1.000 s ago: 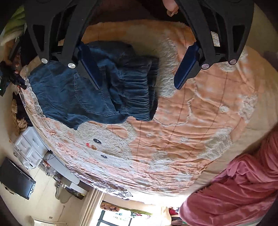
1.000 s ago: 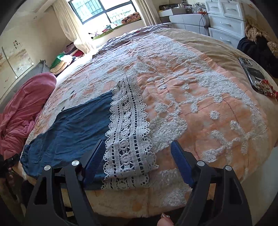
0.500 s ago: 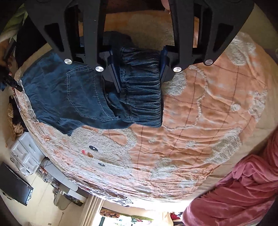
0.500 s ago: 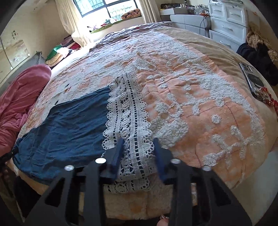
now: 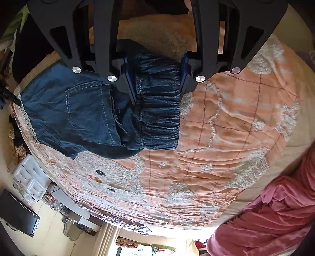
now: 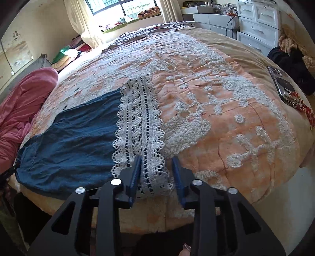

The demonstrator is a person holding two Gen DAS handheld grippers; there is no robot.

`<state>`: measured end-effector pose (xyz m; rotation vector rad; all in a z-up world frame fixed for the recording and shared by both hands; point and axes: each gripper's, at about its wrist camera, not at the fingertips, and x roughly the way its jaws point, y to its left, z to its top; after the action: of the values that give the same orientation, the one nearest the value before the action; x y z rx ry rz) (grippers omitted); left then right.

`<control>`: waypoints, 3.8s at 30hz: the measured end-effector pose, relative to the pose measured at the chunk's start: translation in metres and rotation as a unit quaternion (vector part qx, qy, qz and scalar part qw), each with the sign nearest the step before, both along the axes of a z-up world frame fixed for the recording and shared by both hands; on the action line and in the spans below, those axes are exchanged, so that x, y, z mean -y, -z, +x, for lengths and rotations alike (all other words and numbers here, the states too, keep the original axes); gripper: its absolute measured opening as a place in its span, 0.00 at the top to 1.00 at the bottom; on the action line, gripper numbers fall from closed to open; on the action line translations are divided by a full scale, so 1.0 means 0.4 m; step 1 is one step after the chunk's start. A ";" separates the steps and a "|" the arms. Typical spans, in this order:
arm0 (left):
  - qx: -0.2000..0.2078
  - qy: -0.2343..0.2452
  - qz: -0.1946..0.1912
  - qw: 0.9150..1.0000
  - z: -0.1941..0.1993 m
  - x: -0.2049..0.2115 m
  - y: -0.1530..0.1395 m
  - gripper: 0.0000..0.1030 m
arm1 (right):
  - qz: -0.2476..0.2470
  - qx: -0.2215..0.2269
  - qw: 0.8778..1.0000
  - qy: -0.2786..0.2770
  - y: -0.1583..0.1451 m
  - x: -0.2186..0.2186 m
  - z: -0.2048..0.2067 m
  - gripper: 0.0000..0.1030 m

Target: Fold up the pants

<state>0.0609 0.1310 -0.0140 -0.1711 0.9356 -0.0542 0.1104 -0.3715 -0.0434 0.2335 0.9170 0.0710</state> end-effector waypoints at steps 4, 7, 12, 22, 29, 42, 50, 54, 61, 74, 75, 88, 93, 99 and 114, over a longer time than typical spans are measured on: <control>0.005 -0.001 0.009 1.000 -0.005 0.007 -0.005 0.63 | 0.005 0.016 1.000 0.012 -0.018 0.003 -0.027 0.54; 0.018 -0.005 0.013 1.000 -0.032 0.010 -0.034 0.61 | -0.014 0.059 0.998 -0.002 -0.072 -0.015 -0.065 0.47; 0.060 -0.009 0.037 0.997 -0.091 0.036 -0.118 0.55 | -0.024 0.086 0.994 -0.059 -0.125 -0.095 -0.092 0.43; 0.030 0.108 0.037 0.993 0.027 0.296 -0.063 0.46 | -0.033 0.043 0.989 -0.139 -0.050 -0.283 0.009 0.43; -0.024 0.139 0.062 0.988 -0.037 0.299 0.048 0.46 | -0.030 -0.018 0.986 -0.164 0.018 -0.270 -0.039 0.43; 0.028 0.152 0.018 0.988 -0.099 0.290 -0.050 0.34 | -0.023 0.062 0.984 -0.168 -0.099 -0.300 -0.102 0.39; 0.047 0.209 0.035 0.976 0.061 0.474 -0.077 0.21 | -0.041 0.033 0.985 -0.162 -0.035 -0.369 0.015 0.35; 0.040 0.232 0.051 0.971 0.130 0.547 -0.033 0.21 | -0.041 0.009 0.985 -0.166 0.008 -0.363 -0.005 0.34; -0.028 0.196 0.055 0.979 0.202 0.547 0.067 0.18 | -0.041 0.023 0.986 -0.160 0.026 -0.354 -0.040 0.34; -0.038 0.197 0.047 0.978 0.201 0.548 0.066 0.13 | 0.056 0.032 0.988 -0.144 -0.013 -0.284 -0.090 0.33; -0.034 0.201 0.037 0.978 0.197 0.549 0.047 0.13 | 0.059 0.042 0.988 -0.133 -0.028 -0.266 -0.100 0.33; 0.031 0.265 0.057 0.962 0.212 0.719 -0.101 0.09 | 0.089 0.055 0.994 0.040 -0.031 -0.046 -0.128 0.25; 0.031 0.301 0.062 0.951 0.257 0.816 -0.095 0.09 | 0.104 0.047 0.993 0.043 -0.010 -0.039 -0.117 0.25; 0.037 0.344 0.072 0.935 0.327 0.932 -0.070 0.09 | 0.131 0.032 0.990 0.047 0.022 -0.036 -0.090 0.25; -0.034 0.450 0.035 0.892 0.510 1.085 0.029 0.26 | 0.147 0.051 0.986 0.058 0.039 -0.022 -0.065 0.46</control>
<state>0.2649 -0.3031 -0.0255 0.3451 1.0200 -0.8774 0.0845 -0.3626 -0.0590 0.5523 0.7882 0.1100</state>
